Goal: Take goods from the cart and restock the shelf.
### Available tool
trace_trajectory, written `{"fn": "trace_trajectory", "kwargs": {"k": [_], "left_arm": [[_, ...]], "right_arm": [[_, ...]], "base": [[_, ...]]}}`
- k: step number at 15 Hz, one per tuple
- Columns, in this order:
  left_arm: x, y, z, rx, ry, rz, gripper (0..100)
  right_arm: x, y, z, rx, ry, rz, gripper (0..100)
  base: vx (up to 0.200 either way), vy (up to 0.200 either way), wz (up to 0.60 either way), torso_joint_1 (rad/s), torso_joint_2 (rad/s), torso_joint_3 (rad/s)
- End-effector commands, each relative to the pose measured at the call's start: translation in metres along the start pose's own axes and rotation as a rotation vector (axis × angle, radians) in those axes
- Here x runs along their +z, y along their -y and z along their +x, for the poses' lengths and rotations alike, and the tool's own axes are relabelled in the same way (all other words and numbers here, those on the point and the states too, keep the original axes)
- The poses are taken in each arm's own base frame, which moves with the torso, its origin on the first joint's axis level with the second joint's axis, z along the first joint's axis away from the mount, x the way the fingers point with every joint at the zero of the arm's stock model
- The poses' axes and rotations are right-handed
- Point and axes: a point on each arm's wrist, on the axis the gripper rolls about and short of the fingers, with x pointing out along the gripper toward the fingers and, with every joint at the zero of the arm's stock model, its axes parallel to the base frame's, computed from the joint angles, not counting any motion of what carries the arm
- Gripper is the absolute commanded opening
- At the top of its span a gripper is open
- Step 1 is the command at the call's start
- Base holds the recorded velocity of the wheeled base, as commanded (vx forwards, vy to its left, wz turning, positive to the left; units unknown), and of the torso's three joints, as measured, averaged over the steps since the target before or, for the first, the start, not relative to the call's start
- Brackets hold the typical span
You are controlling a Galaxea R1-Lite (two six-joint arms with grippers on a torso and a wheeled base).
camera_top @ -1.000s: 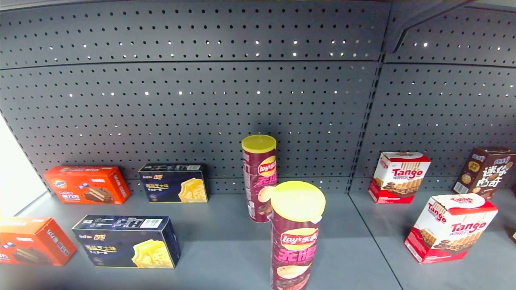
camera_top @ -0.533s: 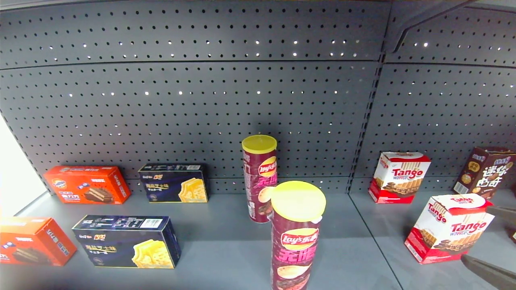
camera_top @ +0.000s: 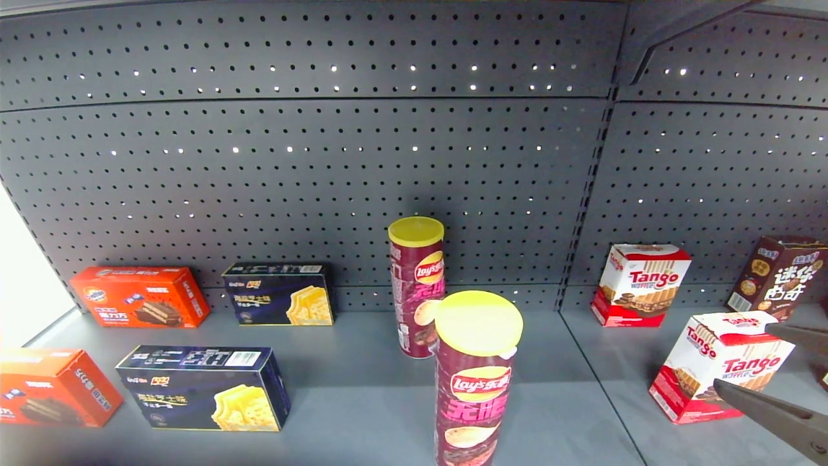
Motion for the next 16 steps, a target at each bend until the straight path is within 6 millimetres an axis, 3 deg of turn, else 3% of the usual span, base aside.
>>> {"fn": "trace_trajectory", "kwargs": {"k": [1, 3, 4, 8, 11, 13, 14, 16], "left_arm": [[0.114, -0.007, 0.073, -0.152, -0.078, -0.009, 100], [0.126, -0.001, 0.105, -0.301, -0.140, -0.019, 100], [0.122, 0.006, 0.126, -0.379, -0.201, 0.013, 100], [0.111, 0.035, 0.166, -0.563, -0.328, 0.040, 100], [0.102, 0.050, 0.212, -0.557, -0.417, 0.044, 100], [0.100, 0.052, 0.218, -0.552, -0.428, 0.048, 100], [0.090, 0.058, 0.243, -0.451, -0.490, 0.083, 100], [0.080, 0.061, 0.248, -0.455, -0.529, 0.104, 100]], "right_arm": [[0.003, -0.002, 0.003, 0.018, -0.001, -0.008, 100], [0.003, -0.004, 0.003, -0.007, -0.004, -0.013, 100], [0.004, -0.006, 0.002, -0.008, 0.003, -0.019, 100], [0.006, -0.006, -0.002, -0.064, 0.020, -0.024, 100], [0.007, -0.005, -0.003, -0.107, 0.023, -0.021, 100], [0.007, -0.005, -0.004, -0.111, 0.026, -0.019, 100], [0.007, -0.004, -0.006, -0.131, 0.033, -0.013, 100], [0.007, -0.004, -0.008, -0.147, 0.041, 0.001, 100]], "base": [[0.000, 0.000, 0.00, 0.000, 0.00, 0.000], [0.000, 0.000, 0.00, 0.000, 0.00, 0.000], [0.000, 0.000, 0.00, 0.000, 0.00, 0.000], [0.000, 0.000, 0.00, 0.000, 0.00, 0.000], [0.000, 0.000, 0.00, 0.000, 0.00, 0.000], [0.000, 0.000, 0.00, 0.000, 0.00, 0.000], [0.000, 0.000, 0.00, 0.000, 0.00, 0.000], [0.000, 0.000, 0.00, 0.000, 0.00, 0.000]]}}
